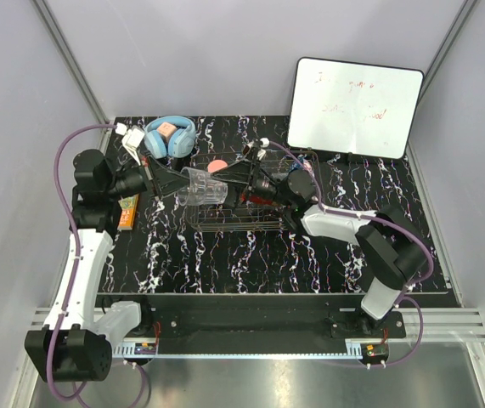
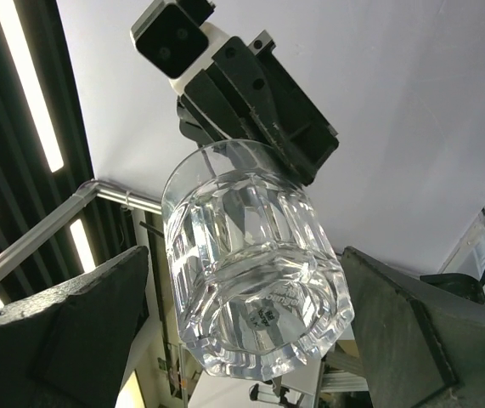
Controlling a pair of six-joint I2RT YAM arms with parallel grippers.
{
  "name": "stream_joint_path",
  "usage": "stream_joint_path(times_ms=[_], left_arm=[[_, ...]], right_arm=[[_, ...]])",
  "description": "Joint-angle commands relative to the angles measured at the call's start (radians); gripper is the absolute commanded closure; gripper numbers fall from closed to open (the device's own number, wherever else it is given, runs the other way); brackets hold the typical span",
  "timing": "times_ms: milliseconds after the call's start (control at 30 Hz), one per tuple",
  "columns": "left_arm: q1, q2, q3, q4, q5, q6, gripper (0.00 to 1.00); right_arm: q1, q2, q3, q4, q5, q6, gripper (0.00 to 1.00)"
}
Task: Load the mixed dishes into the dish rack
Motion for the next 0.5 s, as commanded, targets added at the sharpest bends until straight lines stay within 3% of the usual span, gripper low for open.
stream_joint_path(times_ms=[0, 267, 300, 333, 400, 467], left_arm=[[0.002, -0.002, -0.01, 0.041, 0.028, 0.018, 1.0], [0.0, -0.002, -0.006, -0.069, 0.0, 0.147, 1.0], [0.0, -0.005, -0.007, -0.098, -0.004, 0.162, 1.0], [0.002, -0.005, -0.006, -0.112, -0.011, 0.191, 1.0], [0.0, -0.006, -0.013, -0.14, -0.015, 0.211, 1.0], [0.0, -0.01, -0.018, -0.15, -0.023, 0.237, 1.0]], right_arm=[[0.024, 0.019, 0.07, 0.111, 0.002, 0.043, 0.0], [0.028, 0.036, 0.07, 0.165, 0.008, 0.065, 0.02], [0.028, 0.036, 0.07, 0.167, 0.005, 0.061, 0.06], [0.028, 0.035, 0.07, 0.167, 0.004, 0.061, 0.18], [0.028, 0.03, 0.065, 0.167, 0.005, 0.06, 0.31], [0.028, 0.027, 0.064, 0.159, 0.005, 0.061, 0.53]])
